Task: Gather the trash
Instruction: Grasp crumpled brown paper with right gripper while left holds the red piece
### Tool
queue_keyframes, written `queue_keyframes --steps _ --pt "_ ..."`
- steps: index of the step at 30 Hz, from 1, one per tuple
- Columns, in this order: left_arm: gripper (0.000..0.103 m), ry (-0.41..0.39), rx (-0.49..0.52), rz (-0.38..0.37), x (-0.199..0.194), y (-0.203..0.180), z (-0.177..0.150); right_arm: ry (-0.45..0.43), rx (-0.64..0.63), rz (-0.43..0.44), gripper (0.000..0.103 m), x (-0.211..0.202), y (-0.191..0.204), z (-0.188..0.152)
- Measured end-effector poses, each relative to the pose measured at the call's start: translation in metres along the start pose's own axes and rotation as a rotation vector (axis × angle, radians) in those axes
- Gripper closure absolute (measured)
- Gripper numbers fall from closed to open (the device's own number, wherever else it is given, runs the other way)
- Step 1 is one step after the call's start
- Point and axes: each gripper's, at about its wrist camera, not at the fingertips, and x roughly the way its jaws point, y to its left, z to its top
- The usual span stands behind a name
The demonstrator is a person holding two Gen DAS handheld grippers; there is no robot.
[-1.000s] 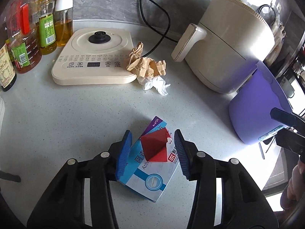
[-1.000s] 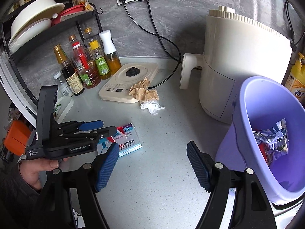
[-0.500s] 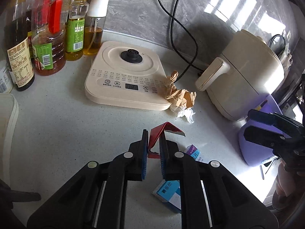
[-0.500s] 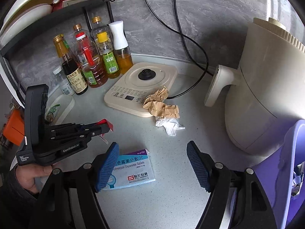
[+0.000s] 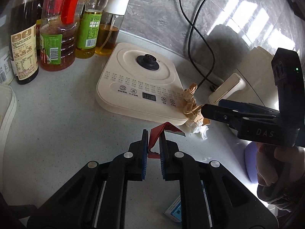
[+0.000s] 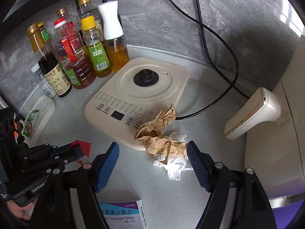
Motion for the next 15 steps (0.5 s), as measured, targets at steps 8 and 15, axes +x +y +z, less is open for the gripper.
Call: queue_keyframes --steps 8,15 --pt "0.091 0.011 0.012 0.003 0.006 -0.003 0.004 0.013 -0.014 -0.019 0.036 0.03 -0.007 0.011" --pt "0.091 -0.022 0.007 -0.005 -0.007 -0.012 0.005 0.059 -0.06 0.032 0.081 0.028 -0.005 0.005"
